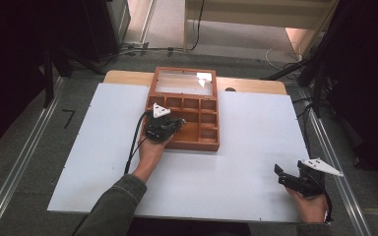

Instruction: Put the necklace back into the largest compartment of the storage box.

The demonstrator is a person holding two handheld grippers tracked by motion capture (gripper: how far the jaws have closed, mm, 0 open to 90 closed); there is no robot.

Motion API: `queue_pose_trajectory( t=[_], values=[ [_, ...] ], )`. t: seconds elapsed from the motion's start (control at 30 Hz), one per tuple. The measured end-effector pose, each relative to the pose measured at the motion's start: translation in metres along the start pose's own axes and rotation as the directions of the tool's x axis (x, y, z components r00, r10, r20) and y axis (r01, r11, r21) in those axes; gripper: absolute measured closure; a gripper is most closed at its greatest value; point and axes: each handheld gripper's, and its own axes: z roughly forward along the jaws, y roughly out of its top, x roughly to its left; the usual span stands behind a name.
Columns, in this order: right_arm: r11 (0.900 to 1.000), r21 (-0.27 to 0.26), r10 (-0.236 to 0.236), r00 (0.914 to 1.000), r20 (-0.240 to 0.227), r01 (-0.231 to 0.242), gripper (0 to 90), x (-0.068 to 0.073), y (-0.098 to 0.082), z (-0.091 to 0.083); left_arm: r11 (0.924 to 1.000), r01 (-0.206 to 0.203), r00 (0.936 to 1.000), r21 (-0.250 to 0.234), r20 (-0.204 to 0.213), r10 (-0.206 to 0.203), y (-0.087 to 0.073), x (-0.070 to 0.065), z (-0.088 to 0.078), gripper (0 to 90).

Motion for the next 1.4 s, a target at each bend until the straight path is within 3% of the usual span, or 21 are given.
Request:
queue_pose_trajectory(
  t=[0.27,0.6,0.9,1.2,1.4],
  values=[
    [1.0,0.0,0.0,1.0,0.0,0.0,10.4,0.0,0.0,0.0,0.9999,0.004,1.0,0.013,-0.007,-0.003,-0.001,0.001,0.004,83.8],
    [1.0,-0.001,0.001,1.0,0.002,-0.001,10.4,0.0,0.0,0.0,0.9996,0.024,0.9997,-0.013,-0.007,-0.024,-0.001,0.0,-0.004,50.9],
    [1.0,0.004,0.001,1.0,0.002,-0.001,10.4,0.001,0.0,0.0,0.9989,0.047,0.9988,-0.005,-0.012,-0.047,-0.008,0.002,-0.012,34.9],
    [1.0,0.001,-0.002,1.0,0.003,0.002,10.4,0.0,0.0,-0.001,0.9989,0.043,0.9989,-0.021,-0.016,-0.043,-0.015,0.002,-0.03,25.9],
    [1.0,0.007,0.001,1.0,0.006,-0.001,10.4,0.001,0.0,-0.001,0.9979,0.046,0.9988,-0.045,-0.013,-0.046,-0.018,0.003,-0.045,24.9]
  ],
)
